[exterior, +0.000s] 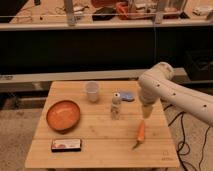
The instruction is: Knock the bottle over
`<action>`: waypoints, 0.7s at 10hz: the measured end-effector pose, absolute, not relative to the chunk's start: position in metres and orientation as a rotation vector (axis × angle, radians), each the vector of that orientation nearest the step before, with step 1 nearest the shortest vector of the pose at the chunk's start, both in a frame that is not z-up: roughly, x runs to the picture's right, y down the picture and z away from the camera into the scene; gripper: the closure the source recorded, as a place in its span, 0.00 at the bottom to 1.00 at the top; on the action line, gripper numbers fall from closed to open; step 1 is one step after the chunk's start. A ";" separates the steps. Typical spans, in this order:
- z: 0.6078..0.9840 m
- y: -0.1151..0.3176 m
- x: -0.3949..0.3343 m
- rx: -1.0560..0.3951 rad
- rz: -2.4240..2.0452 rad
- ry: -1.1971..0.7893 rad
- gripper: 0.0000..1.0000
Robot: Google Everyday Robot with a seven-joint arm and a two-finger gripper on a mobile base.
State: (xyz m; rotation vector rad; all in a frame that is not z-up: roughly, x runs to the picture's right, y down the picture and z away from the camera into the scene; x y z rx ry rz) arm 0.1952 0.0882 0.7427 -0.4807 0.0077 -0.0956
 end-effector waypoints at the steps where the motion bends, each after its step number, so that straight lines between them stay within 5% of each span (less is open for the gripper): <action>1: 0.744 0.088 0.193 -0.479 -0.100 0.006 0.20; 7: 0.755 0.080 0.186 -0.458 -0.126 -0.006 0.20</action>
